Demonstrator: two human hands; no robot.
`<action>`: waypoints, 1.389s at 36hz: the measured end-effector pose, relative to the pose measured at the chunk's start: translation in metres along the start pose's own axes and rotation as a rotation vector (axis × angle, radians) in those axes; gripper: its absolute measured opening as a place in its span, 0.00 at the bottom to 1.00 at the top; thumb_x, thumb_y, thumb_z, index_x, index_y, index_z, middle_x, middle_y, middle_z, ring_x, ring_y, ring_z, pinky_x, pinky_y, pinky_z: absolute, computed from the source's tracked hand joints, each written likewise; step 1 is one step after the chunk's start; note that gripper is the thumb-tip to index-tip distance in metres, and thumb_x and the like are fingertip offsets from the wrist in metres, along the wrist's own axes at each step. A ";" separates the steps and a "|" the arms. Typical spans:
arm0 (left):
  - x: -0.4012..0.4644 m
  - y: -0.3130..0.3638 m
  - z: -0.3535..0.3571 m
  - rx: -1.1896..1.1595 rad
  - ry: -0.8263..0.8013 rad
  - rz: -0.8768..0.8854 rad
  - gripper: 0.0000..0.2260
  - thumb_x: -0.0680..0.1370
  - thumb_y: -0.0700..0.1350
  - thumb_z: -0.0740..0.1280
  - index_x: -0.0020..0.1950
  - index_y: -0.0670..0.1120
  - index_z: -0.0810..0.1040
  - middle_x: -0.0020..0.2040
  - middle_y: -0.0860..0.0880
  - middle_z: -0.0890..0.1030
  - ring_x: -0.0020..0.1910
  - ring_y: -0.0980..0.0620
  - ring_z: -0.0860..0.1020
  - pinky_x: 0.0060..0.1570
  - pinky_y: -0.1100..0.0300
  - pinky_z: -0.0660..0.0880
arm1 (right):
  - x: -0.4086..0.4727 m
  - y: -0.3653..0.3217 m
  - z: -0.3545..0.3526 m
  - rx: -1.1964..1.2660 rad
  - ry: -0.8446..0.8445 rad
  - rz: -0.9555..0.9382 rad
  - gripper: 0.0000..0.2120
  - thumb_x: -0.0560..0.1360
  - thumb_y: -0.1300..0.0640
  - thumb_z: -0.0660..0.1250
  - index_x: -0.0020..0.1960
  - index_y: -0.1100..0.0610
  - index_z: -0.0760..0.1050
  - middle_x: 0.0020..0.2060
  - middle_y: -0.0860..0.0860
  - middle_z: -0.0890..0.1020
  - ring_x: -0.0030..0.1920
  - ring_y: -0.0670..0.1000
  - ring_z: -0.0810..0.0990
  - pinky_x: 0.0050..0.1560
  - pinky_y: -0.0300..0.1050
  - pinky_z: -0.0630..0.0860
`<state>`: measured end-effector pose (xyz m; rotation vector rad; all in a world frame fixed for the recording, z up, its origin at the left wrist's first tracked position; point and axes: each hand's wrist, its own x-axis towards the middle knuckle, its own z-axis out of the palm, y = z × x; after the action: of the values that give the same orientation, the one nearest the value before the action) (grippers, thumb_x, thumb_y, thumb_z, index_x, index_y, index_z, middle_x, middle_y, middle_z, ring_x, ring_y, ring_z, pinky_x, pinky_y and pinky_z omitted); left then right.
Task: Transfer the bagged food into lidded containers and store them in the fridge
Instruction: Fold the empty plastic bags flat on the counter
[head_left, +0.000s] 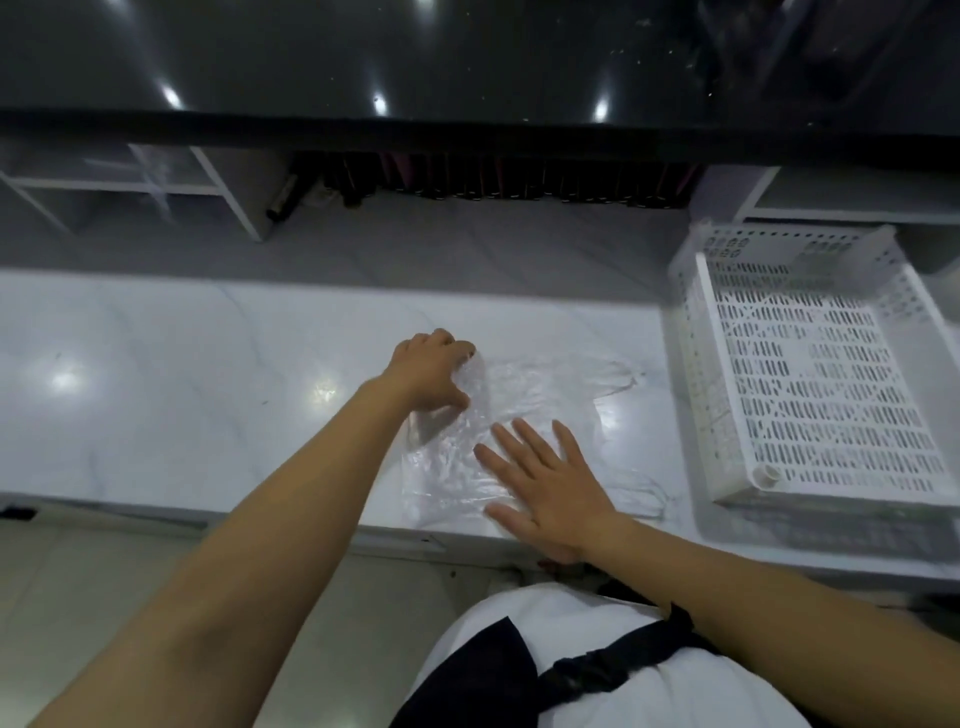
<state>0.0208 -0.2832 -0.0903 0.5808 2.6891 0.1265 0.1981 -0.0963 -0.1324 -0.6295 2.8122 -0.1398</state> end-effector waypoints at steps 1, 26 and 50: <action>0.002 0.001 -0.004 0.025 -0.014 -0.001 0.33 0.69 0.59 0.75 0.72 0.58 0.68 0.67 0.49 0.74 0.64 0.43 0.71 0.62 0.48 0.66 | 0.001 0.003 -0.001 0.002 -0.003 -0.018 0.32 0.80 0.31 0.38 0.80 0.41 0.38 0.81 0.47 0.40 0.79 0.50 0.33 0.76 0.64 0.37; -0.101 0.001 0.035 -1.112 0.168 -0.692 0.15 0.76 0.50 0.73 0.35 0.44 0.75 0.21 0.52 0.76 0.18 0.56 0.73 0.20 0.66 0.68 | 0.033 0.061 -0.051 0.096 0.031 -0.117 0.29 0.81 0.36 0.42 0.80 0.43 0.52 0.81 0.46 0.49 0.80 0.48 0.40 0.77 0.59 0.34; -0.117 0.019 0.023 -1.165 0.253 -0.576 0.03 0.77 0.52 0.72 0.49 0.58 0.86 0.46 0.55 0.85 0.42 0.58 0.81 0.33 0.69 0.74 | 0.008 0.066 -0.068 1.030 0.062 0.394 0.23 0.79 0.53 0.67 0.73 0.44 0.69 0.74 0.51 0.64 0.69 0.55 0.70 0.70 0.54 0.71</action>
<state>0.1349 -0.3139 -0.0670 -0.5773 2.3084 1.5014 0.1458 -0.0381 -0.0788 0.1704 2.3642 -1.3908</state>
